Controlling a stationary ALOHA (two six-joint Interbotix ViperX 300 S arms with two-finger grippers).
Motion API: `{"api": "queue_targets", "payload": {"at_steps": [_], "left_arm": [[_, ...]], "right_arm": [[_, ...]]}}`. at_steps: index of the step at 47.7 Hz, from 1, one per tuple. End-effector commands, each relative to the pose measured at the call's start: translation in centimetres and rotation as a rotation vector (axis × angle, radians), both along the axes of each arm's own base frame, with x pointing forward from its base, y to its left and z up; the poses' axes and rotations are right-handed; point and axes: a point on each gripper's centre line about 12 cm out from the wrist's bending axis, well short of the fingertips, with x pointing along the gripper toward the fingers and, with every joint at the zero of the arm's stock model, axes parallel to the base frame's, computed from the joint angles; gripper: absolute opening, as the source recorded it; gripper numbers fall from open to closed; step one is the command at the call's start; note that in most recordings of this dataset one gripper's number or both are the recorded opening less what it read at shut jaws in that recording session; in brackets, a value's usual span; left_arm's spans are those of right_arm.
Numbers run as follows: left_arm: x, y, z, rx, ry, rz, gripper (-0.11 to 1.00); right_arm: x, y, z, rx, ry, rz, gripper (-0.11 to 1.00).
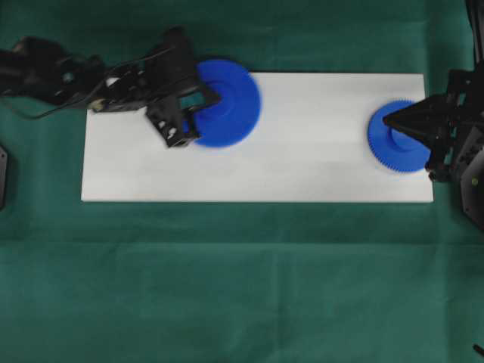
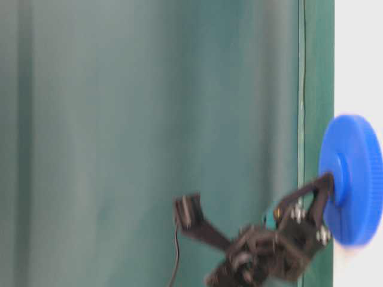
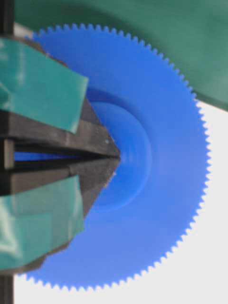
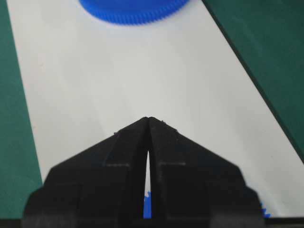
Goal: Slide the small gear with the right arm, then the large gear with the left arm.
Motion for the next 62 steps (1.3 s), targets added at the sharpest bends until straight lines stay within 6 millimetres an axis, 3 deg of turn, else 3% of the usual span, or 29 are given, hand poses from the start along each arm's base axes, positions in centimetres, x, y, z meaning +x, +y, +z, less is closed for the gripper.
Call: {"api": "queue_targets", "payload": {"at_steps": [1, 16, 31, 48, 62], "left_arm": [[-5.7, -1.6, -4.1, -0.086, 0.154, 0.053, 0.0], [-12.1, -3.7, -3.3, -0.166, 0.116, 0.171, 0.0], [-13.0, -4.9, 0.1, -0.165, -0.036, 0.161, -0.01], [-13.3, -5.0, 0.7, -0.156, -0.057, 0.153, -0.01], [-12.0, -4.8, 2.6, -0.138, -0.124, 0.135, -0.01]], "right_arm": [[0.4, 0.0, 0.7, -0.001, -0.024, 0.004, 0.5], [0.6, 0.0, 1.0, 0.02, -0.046, 0.001, 0.5], [1.0, 0.2, 1.3, 0.028, -0.072, 0.012, 0.5], [1.2, 0.1, 1.3, 0.029, -0.059, 0.012, 0.5], [1.3, 0.1, 1.4, 0.029, -0.064, 0.012, 0.5]]}}
